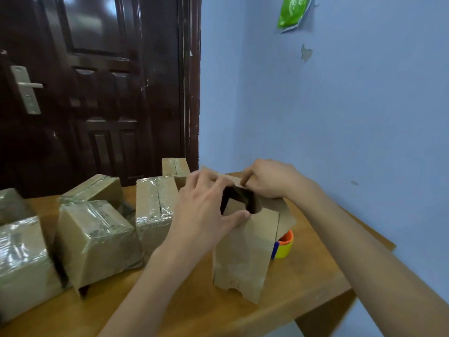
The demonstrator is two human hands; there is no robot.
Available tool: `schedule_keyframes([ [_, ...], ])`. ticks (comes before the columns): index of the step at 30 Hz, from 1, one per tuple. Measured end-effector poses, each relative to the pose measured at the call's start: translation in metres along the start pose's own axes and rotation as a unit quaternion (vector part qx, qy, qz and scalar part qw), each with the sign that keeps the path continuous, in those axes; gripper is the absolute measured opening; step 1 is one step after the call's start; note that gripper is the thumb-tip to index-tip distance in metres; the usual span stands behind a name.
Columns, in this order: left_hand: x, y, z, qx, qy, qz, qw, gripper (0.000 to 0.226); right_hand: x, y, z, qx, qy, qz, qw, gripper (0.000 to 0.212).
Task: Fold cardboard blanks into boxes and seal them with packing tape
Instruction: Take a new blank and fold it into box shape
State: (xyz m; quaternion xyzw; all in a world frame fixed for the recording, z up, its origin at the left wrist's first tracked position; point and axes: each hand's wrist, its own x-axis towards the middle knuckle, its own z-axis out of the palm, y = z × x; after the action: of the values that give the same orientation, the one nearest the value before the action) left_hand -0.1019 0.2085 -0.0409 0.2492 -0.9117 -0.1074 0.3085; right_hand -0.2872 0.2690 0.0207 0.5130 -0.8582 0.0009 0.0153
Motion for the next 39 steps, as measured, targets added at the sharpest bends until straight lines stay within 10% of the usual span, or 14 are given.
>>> schedule_keyframes([
  [6,-0.013,0.013,0.020,-0.192,0.046,-0.188,0.962,0.120,-0.002,0.006,0.007,0.050,-0.025,-0.028,0.998,0.039],
  [19,-0.019,0.007,0.013,-0.170,0.093,-0.185,0.963,0.119,0.029,0.020,0.024,0.074,0.002,-0.124,0.990,0.009],
  [29,-0.025,0.012,0.019,-0.108,0.180,-0.177,0.962,0.097,0.035,0.022,0.016,0.022,-0.017,-0.139,0.990,0.024],
  [35,-0.029,0.011,0.038,-0.259,0.239,-0.132,0.926,0.063,0.003,0.026,0.044,0.580,0.224,0.023,0.783,0.026],
  [39,-0.027,0.011,0.047,-0.274,0.241,-0.101,0.926,0.051,0.000,0.015,0.048,0.609,0.159,0.043,0.776,0.045],
])
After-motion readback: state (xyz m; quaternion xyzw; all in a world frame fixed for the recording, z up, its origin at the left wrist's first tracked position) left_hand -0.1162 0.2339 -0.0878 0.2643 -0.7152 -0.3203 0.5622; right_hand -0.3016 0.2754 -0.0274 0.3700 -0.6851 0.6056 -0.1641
